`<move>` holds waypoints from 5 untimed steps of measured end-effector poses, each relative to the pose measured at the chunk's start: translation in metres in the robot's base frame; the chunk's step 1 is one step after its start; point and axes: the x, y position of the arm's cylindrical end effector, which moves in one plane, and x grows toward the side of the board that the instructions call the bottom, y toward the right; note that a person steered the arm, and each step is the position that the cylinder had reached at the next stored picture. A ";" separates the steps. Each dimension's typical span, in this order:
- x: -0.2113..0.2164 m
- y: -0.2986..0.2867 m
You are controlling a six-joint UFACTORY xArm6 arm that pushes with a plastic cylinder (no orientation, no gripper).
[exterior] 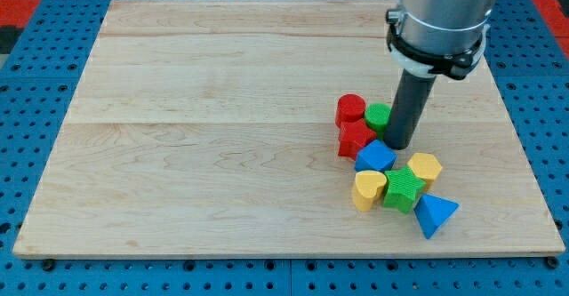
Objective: Push both green and red circles to the center of the board
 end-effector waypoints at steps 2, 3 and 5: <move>-0.012 -0.007; -0.036 -0.009; -0.049 -0.120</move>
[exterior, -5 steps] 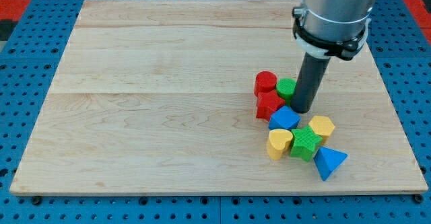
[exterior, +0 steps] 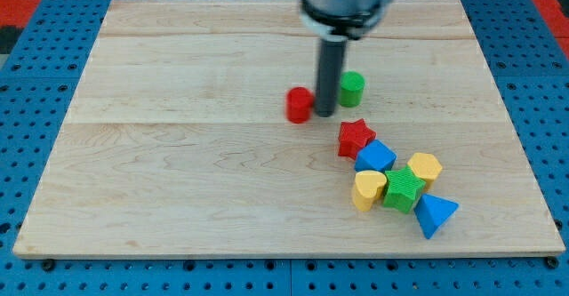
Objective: Push both green and red circles to the center of the board
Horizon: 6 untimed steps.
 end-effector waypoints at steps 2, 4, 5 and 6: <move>0.007 -0.009; -0.016 0.111; -0.035 0.034; -0.031 -0.064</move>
